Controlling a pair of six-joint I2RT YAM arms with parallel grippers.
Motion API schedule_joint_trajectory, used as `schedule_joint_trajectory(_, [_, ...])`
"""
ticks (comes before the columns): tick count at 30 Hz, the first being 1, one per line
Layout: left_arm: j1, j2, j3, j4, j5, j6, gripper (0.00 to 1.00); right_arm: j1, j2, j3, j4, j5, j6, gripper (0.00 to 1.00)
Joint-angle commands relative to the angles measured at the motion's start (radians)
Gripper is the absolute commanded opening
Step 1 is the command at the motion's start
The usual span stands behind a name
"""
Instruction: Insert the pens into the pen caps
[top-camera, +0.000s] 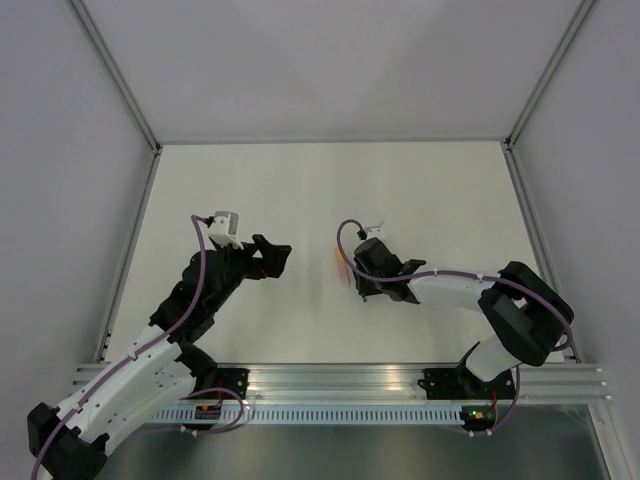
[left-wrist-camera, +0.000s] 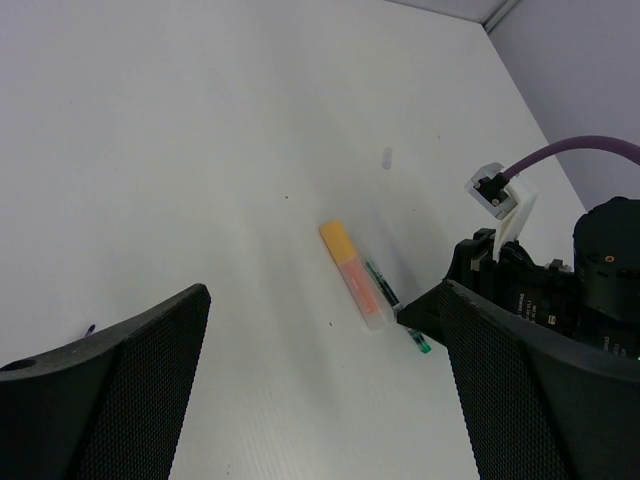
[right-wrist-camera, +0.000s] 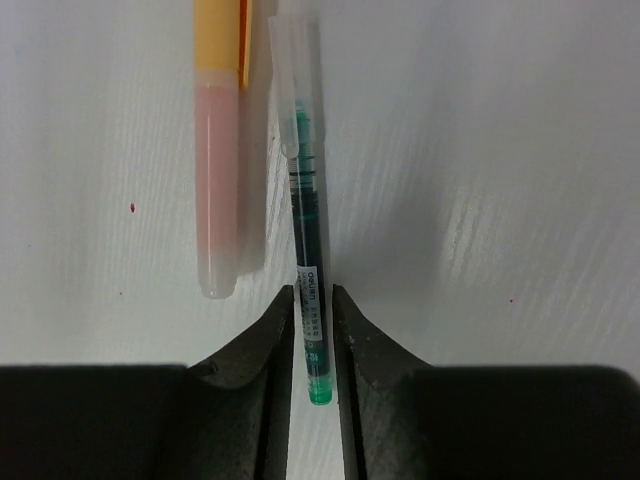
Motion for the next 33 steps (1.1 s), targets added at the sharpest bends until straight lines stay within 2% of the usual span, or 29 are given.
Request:
schedule_joint_trajectory(1, [0.001, -0.013, -0.006, 0.008, -0.010, 0.035, 0.99, -0.008, 0.029, -0.009, -0.073, 0.046, 0.014, 0.26])
schedule_joint_trajectory(8, [0.001, -0.014, -0.007, 0.004, -0.022, 0.035, 0.99, -0.008, 0.006, -0.024, -0.055, 0.003, 0.014, 0.27])
schedule_joint_trajectory(11, [0.001, -0.010, -0.009, 0.007, -0.022, 0.038, 0.99, -0.009, -0.040, 0.003, -0.117, 0.020, -0.009, 0.31])
schedule_joint_trajectory(15, [0.001, 0.001, -0.012, 0.011, -0.038, 0.041, 0.99, -0.058, -0.171, 0.093, -0.214, 0.057, -0.042, 0.35])
schedule_joint_trajectory(18, [0.001, 0.004, -0.015, 0.013, -0.045, 0.046, 0.99, -0.117, -0.190, 0.201, -0.260, 0.109, -0.076, 0.42])
schedule_joint_trajectory(23, [0.001, 0.004, -0.032, 0.028, -0.065, 0.049, 0.99, -0.221, -0.010, 0.411, -0.303, 0.094, -0.116, 0.42])
schedule_joint_trajectory(28, [0.001, -0.008, -0.040, 0.034, -0.070, 0.046, 0.98, -0.272, 0.145, 0.549, -0.311, 0.095, -0.141, 0.43])
schedule_joint_trajectory(33, [0.001, -0.004, -0.041, 0.038, -0.061, 0.038, 0.98, -0.316, 0.293, 0.680, -0.345, 0.101, -0.081, 0.43])
